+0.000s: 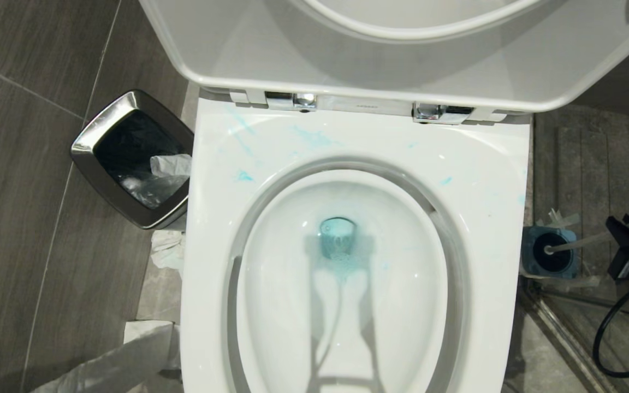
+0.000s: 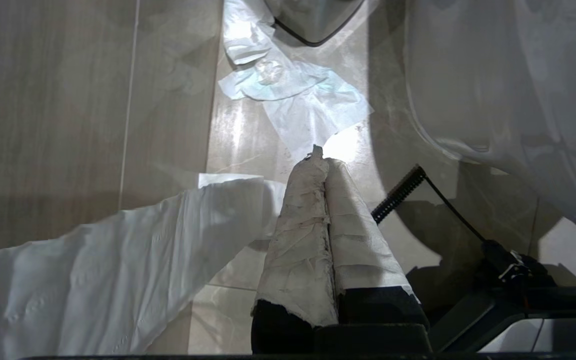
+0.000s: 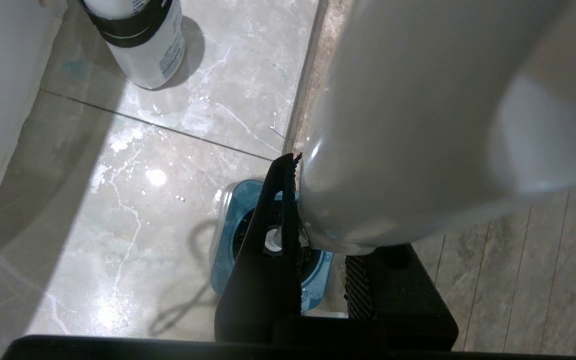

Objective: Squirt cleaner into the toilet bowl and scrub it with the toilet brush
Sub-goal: Scrub the toilet bowl

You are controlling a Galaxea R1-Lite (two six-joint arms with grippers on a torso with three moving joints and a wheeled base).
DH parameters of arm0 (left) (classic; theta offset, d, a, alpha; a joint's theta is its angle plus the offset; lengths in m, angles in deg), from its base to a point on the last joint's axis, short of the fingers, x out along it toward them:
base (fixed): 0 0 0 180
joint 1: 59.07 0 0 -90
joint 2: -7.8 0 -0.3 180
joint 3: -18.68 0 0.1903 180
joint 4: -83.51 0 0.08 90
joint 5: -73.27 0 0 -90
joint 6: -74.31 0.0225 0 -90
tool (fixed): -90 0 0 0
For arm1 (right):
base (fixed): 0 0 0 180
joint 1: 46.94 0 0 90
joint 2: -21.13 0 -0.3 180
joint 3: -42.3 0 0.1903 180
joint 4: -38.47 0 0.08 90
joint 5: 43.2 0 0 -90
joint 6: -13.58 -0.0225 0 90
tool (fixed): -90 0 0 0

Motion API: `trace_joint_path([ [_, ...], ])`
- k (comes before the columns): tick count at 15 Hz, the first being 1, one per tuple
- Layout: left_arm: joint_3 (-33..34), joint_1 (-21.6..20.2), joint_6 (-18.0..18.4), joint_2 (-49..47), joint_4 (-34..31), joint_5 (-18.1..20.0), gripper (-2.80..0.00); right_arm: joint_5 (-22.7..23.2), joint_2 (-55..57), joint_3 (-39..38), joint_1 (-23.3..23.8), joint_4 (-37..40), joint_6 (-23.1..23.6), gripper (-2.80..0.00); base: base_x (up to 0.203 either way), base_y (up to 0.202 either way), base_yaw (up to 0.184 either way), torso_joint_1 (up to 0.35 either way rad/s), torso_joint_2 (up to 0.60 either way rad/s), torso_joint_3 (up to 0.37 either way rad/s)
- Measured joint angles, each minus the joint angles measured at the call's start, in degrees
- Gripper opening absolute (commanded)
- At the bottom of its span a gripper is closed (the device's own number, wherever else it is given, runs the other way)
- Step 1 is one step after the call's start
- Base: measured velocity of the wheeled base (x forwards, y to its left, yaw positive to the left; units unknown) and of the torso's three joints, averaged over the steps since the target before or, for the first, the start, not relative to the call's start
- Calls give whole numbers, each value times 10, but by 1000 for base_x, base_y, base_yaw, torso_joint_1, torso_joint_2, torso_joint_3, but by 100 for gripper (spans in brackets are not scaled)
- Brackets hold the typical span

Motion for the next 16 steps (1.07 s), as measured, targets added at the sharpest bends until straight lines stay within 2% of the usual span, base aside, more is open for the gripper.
trace_joint_path([
  [5,0,0,0,0,0,0,-280,1,-24,-29,0,2,-9,-280,0,0,0,0,0,0],
  [13,0,0,0,0,0,0,-280,4,-121,-28,0,2,-44,-280,0,0,0,0,0,0],
  [16,0,0,0,0,0,0,-280,9,-164,0,0,59,-56,-280,0,0,0,0,0,0],
])
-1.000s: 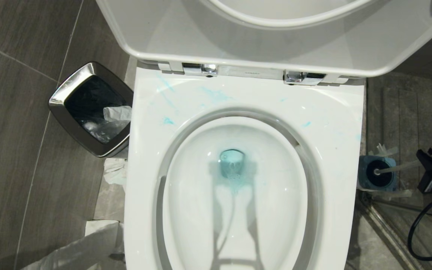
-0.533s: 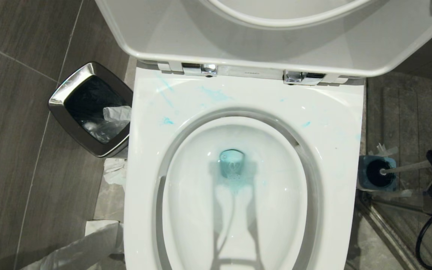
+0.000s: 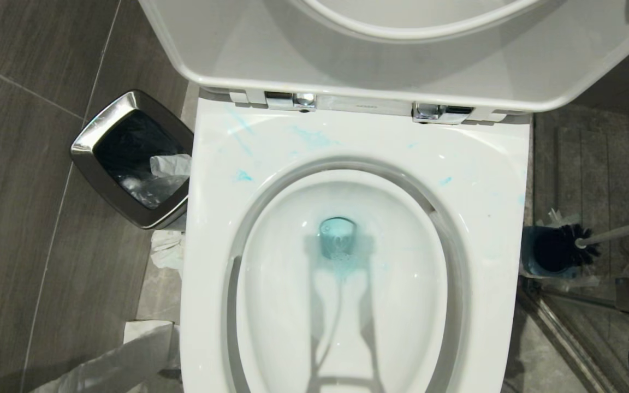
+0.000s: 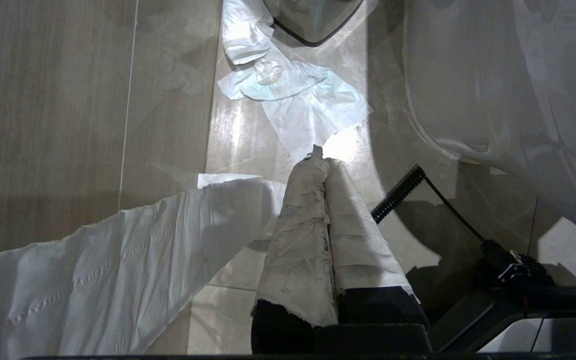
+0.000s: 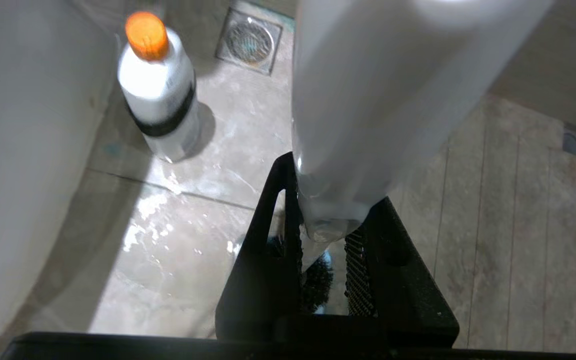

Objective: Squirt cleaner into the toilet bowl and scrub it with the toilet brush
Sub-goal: Scrub the toilet bowl

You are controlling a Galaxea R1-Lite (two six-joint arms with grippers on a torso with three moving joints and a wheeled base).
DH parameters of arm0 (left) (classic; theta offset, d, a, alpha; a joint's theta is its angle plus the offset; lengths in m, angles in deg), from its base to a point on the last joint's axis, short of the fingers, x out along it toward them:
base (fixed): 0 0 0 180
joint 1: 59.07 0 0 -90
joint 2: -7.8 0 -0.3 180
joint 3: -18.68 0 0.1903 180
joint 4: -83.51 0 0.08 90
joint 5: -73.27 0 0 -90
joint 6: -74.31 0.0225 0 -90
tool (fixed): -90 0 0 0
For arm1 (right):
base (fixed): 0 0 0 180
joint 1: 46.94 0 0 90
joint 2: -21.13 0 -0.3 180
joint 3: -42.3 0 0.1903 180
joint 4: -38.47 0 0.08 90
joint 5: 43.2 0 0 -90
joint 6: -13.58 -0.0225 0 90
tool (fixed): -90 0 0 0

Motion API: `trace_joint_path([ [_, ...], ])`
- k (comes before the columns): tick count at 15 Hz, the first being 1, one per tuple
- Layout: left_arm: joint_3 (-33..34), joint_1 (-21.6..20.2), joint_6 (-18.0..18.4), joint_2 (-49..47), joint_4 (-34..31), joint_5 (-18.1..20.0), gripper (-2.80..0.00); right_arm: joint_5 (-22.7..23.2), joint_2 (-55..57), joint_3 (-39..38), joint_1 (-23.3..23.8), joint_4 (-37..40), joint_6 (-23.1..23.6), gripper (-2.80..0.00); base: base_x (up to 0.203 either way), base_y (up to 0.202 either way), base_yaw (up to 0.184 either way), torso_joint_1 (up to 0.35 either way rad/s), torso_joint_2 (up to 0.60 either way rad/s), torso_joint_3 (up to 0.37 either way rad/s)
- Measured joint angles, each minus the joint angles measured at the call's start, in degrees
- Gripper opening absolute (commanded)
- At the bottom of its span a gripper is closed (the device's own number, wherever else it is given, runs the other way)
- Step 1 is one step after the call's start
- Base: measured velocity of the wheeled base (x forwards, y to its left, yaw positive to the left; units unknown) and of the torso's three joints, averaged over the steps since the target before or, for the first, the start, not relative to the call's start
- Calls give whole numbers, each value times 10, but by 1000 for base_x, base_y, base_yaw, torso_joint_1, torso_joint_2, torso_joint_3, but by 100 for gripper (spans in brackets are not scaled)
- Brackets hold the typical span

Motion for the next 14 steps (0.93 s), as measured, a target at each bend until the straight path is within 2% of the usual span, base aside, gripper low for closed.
trace_joint_path([
  [3,0,0,0,0,0,0,-280,11,-53,105,-1,166,-17,-280,0,0,0,0,0,0],
  [8,0,0,0,0,0,0,-280,17,-103,340,-4,511,-55,-280,0,0,0,0,0,0],
  [14,0,0,0,0,0,0,-280,20,-144,491,-29,745,-47,-280,0,0,0,0,0,0],
])
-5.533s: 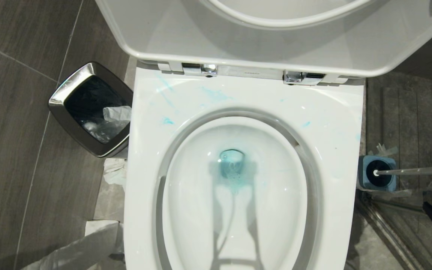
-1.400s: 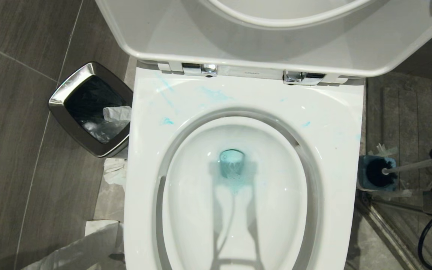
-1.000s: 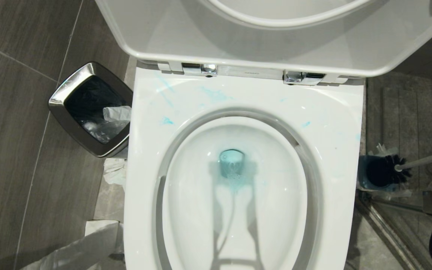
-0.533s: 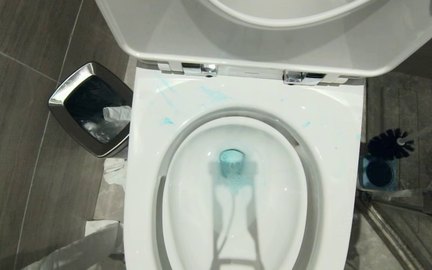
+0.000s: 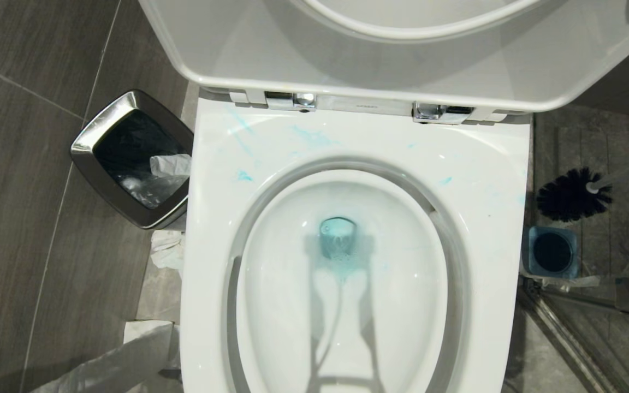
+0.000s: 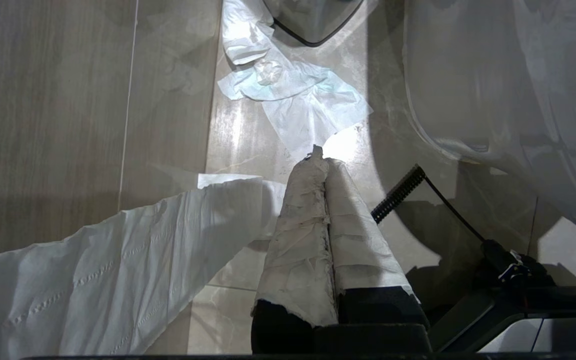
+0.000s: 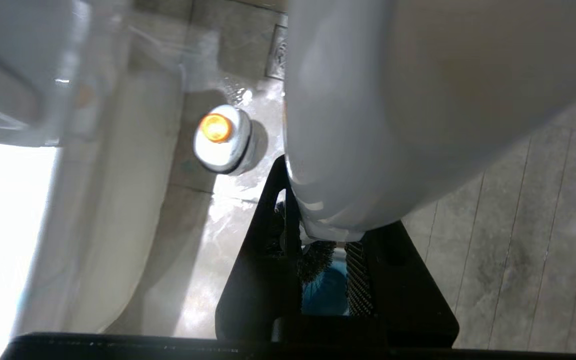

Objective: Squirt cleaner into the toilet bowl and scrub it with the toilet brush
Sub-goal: Scrub the toilet bowl

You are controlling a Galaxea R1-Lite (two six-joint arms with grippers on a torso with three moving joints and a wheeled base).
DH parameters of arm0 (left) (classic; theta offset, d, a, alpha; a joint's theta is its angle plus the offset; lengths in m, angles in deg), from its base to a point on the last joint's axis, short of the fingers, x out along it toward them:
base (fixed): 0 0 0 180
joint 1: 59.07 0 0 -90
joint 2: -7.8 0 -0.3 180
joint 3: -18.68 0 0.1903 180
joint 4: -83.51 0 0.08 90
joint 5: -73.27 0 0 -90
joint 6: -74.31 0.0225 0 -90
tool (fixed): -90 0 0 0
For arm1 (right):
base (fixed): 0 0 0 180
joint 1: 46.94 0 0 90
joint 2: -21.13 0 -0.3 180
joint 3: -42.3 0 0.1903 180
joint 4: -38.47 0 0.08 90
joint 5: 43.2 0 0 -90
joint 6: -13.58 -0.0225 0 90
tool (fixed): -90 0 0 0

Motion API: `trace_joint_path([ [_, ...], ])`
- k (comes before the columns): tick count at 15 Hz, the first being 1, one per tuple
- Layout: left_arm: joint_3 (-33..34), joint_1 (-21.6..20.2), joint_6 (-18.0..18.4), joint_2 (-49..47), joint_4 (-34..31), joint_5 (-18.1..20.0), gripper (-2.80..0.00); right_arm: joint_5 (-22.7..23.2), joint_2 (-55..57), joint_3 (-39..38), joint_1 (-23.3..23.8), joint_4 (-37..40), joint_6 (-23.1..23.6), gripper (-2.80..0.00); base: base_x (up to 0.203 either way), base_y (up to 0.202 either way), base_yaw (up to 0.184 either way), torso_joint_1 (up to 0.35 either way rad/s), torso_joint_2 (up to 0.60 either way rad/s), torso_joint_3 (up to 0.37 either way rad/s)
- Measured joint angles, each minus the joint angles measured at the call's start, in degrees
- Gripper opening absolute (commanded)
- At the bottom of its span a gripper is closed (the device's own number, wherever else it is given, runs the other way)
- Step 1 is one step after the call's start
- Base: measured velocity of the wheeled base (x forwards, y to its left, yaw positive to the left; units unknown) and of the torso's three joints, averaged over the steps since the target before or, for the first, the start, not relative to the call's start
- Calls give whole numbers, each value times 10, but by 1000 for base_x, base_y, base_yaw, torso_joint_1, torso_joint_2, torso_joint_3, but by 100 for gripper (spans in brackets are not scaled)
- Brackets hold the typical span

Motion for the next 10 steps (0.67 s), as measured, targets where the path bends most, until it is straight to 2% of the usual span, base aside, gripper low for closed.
trace_joint_path([
  [2,0,0,-1,0,0,0,-280,-4,-14,39,-3,57,25,-280,0,0,0,0,0,0],
  [8,0,0,-1,0,0,0,-280,-15,-27,79,-5,68,49,-280,0,0,0,0,0,0],
  [10,0,0,-1,0,0,0,-280,-16,-27,108,-6,101,49,-280,0,0,0,0,0,0],
])
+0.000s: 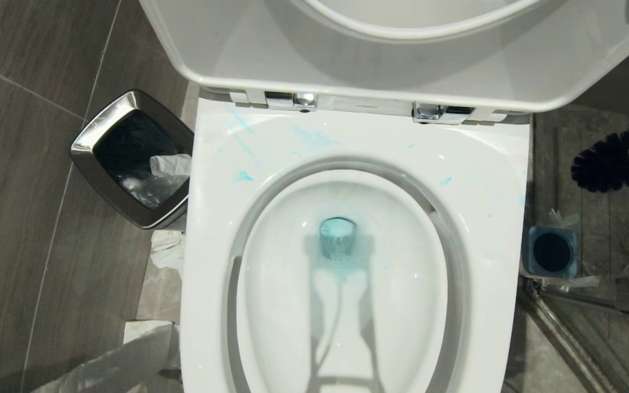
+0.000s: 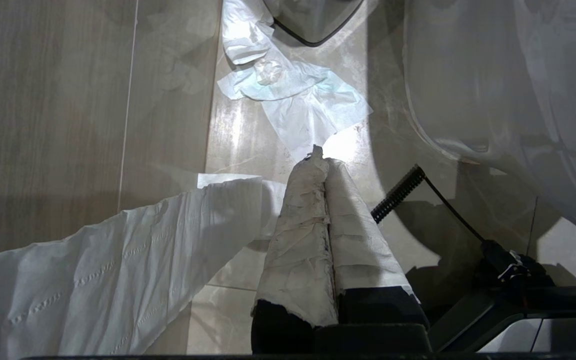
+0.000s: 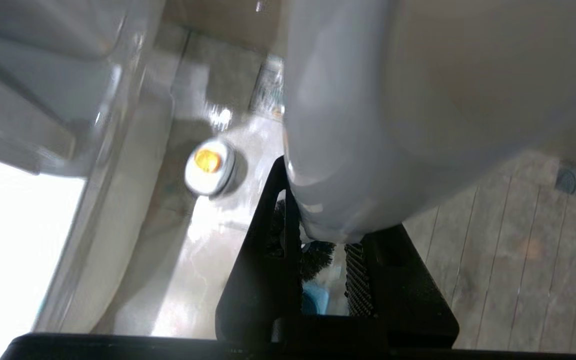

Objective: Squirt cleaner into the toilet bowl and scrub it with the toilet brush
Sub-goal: Scrub the toilet bowl

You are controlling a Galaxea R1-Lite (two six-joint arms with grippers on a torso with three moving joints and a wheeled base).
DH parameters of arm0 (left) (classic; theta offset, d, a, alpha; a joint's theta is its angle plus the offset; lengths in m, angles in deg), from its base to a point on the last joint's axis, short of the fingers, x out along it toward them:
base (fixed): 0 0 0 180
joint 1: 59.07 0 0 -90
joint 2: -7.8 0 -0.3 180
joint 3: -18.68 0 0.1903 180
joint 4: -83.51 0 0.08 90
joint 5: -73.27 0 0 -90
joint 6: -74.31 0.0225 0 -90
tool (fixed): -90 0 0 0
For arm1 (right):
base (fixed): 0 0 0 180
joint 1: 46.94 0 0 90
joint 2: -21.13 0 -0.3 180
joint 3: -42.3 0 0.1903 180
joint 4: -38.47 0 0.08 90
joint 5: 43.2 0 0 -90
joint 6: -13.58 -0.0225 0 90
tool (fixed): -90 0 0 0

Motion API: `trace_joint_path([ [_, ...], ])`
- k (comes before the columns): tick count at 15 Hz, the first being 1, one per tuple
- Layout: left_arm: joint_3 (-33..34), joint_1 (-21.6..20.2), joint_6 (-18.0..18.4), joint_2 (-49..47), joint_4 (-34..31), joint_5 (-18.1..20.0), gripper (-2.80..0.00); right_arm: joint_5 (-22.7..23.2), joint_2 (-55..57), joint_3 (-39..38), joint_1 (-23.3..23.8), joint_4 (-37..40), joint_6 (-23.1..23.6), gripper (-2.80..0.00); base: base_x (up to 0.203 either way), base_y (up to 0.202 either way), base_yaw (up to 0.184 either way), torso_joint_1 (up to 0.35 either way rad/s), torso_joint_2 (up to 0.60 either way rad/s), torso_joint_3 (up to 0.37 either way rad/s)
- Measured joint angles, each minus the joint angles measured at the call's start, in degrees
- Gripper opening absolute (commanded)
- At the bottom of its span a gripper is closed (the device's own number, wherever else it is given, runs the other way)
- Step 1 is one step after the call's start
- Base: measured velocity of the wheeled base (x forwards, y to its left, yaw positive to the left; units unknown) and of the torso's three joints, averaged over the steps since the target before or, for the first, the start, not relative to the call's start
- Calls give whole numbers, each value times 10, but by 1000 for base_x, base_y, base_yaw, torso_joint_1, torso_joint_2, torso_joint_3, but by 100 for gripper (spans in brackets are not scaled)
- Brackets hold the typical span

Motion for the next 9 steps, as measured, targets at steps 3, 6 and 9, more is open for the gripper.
trace_joint_path([
  [3,0,0,0,0,0,0,-280,-8,1,37,-2,32,-1,-280,0,0,0,0,4,71],
  [6,0,0,0,0,0,0,-280,-15,2,58,-3,33,0,-280,0,0,0,2,-1,173],
  [9,0,0,1,0,0,0,-280,-20,3,73,-3,40,1,-280,0,0,0,2,-1,204],
])
